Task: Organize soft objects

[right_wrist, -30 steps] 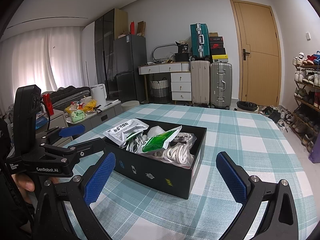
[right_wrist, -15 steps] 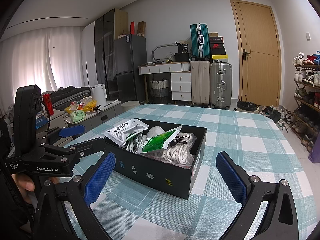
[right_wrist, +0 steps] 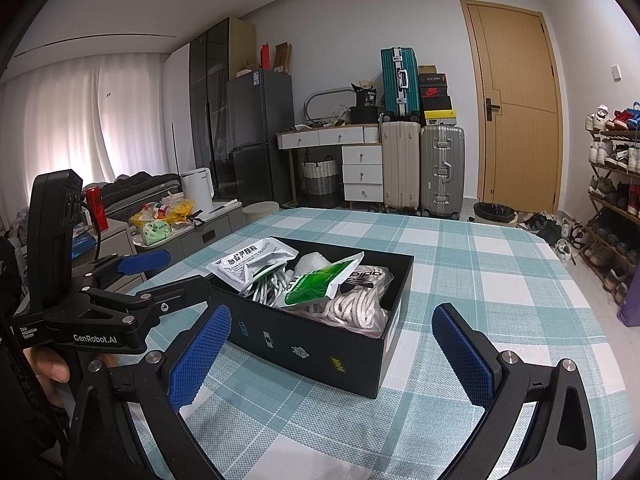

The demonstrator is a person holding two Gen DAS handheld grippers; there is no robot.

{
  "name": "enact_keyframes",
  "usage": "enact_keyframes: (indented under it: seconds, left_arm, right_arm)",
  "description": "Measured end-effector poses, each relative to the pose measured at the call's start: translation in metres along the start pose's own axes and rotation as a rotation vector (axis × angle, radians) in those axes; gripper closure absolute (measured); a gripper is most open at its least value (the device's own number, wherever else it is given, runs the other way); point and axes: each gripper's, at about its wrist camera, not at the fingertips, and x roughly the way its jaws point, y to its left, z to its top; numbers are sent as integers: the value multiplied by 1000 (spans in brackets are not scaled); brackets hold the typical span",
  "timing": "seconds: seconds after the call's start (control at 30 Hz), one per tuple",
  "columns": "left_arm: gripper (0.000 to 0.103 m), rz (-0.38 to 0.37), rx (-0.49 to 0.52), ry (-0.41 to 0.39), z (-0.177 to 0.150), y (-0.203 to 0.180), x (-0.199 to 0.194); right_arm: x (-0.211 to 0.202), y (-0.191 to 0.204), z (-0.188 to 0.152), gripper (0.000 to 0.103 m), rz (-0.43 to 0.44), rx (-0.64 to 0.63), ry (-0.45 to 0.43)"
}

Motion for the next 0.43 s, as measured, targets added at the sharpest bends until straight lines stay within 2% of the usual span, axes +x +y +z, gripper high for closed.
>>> enact_keyframes:
  seconds: [0.43]
  left_arm:
    - [0, -1, 5, -5, 1, -2, -1]
  right_arm:
    - [0, 0, 0, 1, 0, 0, 0]
